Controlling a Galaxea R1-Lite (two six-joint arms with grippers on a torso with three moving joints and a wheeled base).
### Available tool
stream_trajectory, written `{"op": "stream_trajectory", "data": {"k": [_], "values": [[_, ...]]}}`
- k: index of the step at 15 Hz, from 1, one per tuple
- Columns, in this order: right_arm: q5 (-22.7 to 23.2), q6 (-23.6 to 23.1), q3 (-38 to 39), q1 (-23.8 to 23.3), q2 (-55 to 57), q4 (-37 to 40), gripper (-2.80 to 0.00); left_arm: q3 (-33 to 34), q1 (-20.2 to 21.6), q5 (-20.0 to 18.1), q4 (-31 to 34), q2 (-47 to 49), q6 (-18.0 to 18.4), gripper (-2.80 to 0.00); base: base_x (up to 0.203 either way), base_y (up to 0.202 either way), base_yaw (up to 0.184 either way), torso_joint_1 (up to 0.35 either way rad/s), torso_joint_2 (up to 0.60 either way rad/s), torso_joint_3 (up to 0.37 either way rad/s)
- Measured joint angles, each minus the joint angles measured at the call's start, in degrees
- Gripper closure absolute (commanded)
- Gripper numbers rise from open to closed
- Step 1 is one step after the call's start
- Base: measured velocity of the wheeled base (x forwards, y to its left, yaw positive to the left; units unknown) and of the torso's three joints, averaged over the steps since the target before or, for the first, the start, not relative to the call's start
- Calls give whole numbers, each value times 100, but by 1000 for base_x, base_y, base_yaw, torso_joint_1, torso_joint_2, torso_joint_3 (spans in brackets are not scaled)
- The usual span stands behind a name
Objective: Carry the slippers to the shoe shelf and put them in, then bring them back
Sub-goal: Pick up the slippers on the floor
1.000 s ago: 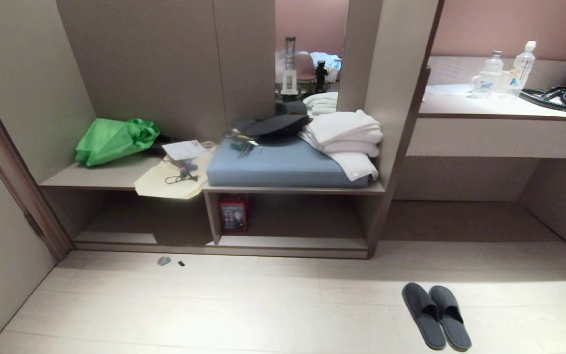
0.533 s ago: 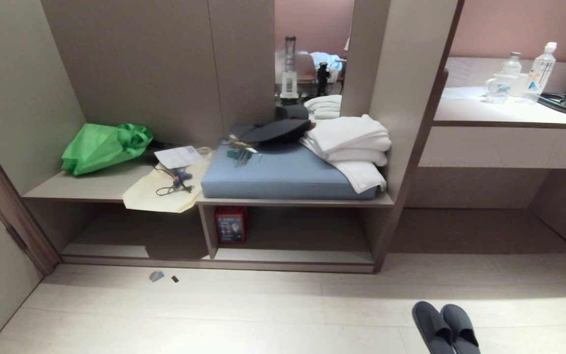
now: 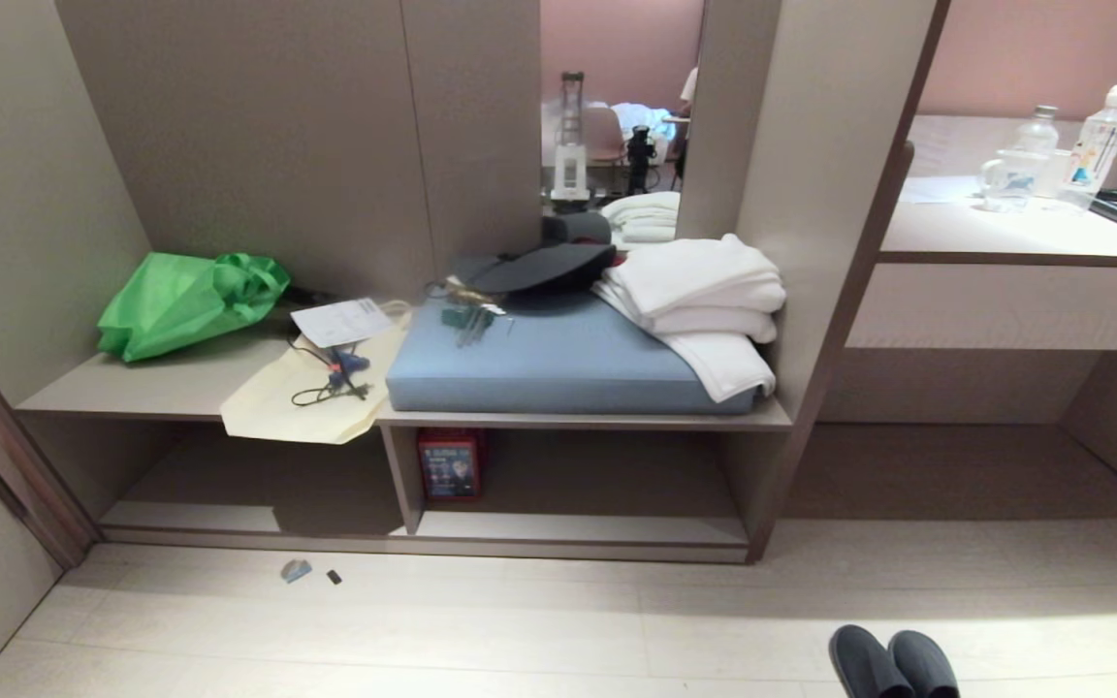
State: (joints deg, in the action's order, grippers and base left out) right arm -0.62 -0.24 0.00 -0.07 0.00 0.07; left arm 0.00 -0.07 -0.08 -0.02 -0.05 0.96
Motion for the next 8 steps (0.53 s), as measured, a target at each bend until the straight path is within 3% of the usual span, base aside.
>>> {"op": "stream_trajectory", "data": {"k": [5, 8], "values": [[-1, 2, 0, 0, 0, 4, 0, 0, -2, -3, 2, 0, -11, 0, 0, 0, 0, 0, 0, 0], [3, 6, 0, 7, 0, 6, 0, 0, 0, 0, 0, 0, -9, 0, -2, -120, -3, 0, 2, 1]]}}
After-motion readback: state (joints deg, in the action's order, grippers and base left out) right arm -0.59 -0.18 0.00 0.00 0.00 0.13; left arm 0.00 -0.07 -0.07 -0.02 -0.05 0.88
